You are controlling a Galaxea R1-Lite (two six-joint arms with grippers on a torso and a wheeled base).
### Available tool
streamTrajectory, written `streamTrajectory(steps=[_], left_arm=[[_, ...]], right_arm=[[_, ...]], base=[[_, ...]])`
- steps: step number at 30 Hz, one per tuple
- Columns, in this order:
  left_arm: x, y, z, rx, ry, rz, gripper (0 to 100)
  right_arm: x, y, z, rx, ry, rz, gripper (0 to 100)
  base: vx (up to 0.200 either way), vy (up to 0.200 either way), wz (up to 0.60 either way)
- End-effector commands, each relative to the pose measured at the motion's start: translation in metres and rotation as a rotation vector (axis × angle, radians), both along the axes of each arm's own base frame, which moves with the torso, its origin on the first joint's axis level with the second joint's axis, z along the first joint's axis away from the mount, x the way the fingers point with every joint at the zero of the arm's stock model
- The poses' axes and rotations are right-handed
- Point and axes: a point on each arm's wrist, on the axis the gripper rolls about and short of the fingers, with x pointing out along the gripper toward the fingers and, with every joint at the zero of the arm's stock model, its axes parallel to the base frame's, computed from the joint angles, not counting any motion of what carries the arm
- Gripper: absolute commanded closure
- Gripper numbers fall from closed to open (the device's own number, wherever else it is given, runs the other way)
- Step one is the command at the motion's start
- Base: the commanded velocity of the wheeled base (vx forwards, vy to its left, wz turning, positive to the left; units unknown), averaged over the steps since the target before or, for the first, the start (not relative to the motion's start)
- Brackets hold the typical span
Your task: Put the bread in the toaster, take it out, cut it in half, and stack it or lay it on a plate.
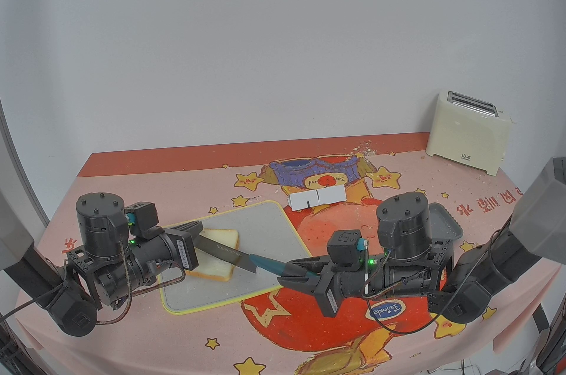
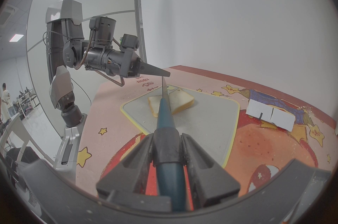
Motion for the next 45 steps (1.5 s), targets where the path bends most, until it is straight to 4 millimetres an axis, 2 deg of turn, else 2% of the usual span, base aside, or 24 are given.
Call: streamTrajectory(steps=[1, 18, 22, 28, 45], left_arm=[[0.000, 0.000, 0.001, -0.003, -0.008, 0.002, 100], [0.001, 0.000, -0.001, -0.001, 0.000, 0.005, 100], [0.002, -0.001, 0.004, -0.011, -0.021, -0.001, 100], [0.003, -0.001, 0.008, -0.020, -0.035, -0.003, 100], [0.004, -0.002, -0.007, 0.005, 0.023, 0.000, 100]], right_arm=[[0.000, 0.001, -0.003, -0.007, 0.007, 0.004, 100], [-0.004, 0.004, 0.007, 0.032, 0.017, 0.009, 100], [-0.005, 0.006, 0.013, 0.066, 0.044, 0.001, 100], [-0.005, 0.007, 0.010, 0.063, 0.055, 0.001, 100], [-0.002, 0.007, 0.012, 0.067, 0.050, -0.004, 100]], base=[[0.000, 0.000, 0.00], [0.000, 0.000, 0.00], [0.000, 0.000, 0.00], [0.000, 0.000, 0.00], [0.000, 0.000, 0.00]])
